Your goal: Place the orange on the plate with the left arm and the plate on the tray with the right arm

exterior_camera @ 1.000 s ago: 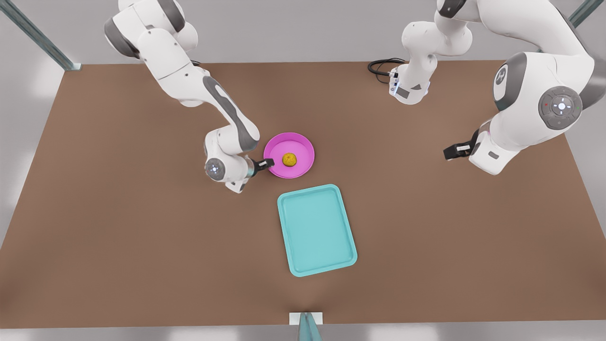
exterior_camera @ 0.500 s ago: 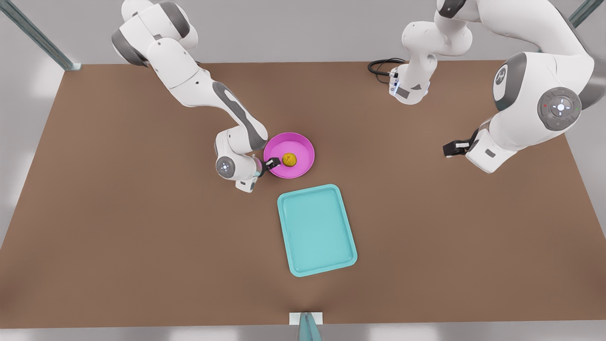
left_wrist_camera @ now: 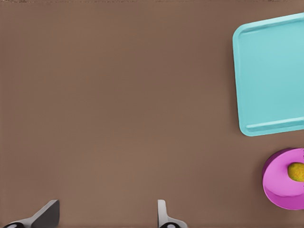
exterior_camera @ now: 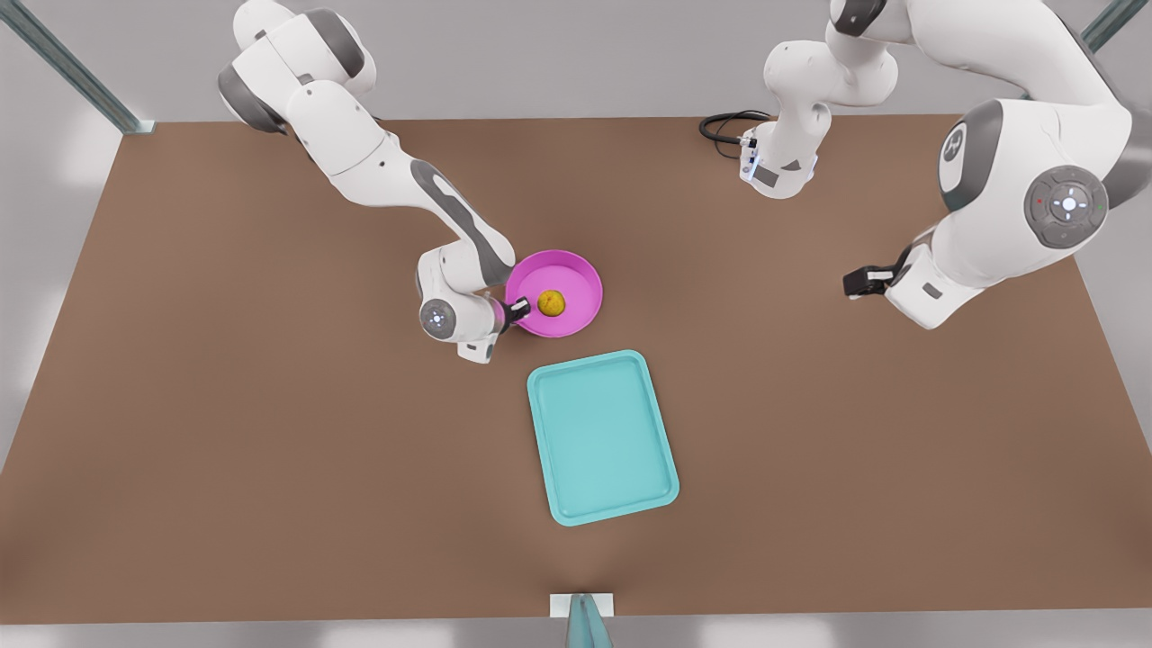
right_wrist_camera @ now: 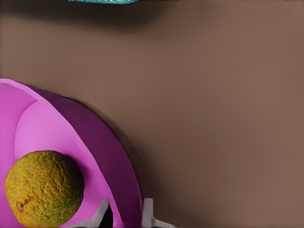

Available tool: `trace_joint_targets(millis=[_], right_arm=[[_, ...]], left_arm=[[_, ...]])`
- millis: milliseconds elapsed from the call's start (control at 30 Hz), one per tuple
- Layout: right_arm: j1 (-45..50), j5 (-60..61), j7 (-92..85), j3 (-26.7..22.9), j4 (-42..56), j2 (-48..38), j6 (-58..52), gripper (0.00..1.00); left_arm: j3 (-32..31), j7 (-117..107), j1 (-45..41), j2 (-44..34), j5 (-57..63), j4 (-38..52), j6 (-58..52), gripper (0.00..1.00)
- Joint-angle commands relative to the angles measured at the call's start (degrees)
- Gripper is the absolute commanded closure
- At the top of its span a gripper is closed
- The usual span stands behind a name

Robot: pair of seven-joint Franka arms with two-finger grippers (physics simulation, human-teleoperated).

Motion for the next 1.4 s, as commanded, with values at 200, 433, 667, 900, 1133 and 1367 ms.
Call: trace_joint_targets(millis=[200, 433, 667, 900, 1133, 1367], right_arm=[[-0.5, 0.0, -2.7, 0.5, 0.2, 0.0, -0.7, 0.79], [-1.0, 0.0, -2.7, 0.7, 2.7, -1.6, -3.7, 0.79], [-3.6, 2.9, -2.4, 0.3, 9.9, -1.7, -3.6, 0.79], [-4.7, 4.6, -2.0, -3.2, 29.7, 11.0, -3.4, 0.79], [-1.6, 4.3, -0.8, -4.3, 38.2, 18.8, -2.3, 0.79], [-1.1, 4.3, 0.8, -4.9, 47.3, 23.9, -2.3, 0.79]], left_arm=[[0.2, 1.9, 0.1, 0.1, 0.1, 0.1, -0.1, 0.00], [0.2, 2.0, 0.2, 0.1, 0.1, 0.0, -0.1, 0.00], [0.3, 2.2, 0.2, 1.6, -0.4, 0.0, -0.5, 0.00], [0.0, 2.1, 0.1, 1.0, -0.7, 0.1, 1.1, 0.00], [0.9, 2.4, 0.1, -0.8, -0.5, 0.1, 0.8, 0.00], [0.8, 2.3, 0.1, -0.3, -0.3, 0.1, -2.4, 0.00]])
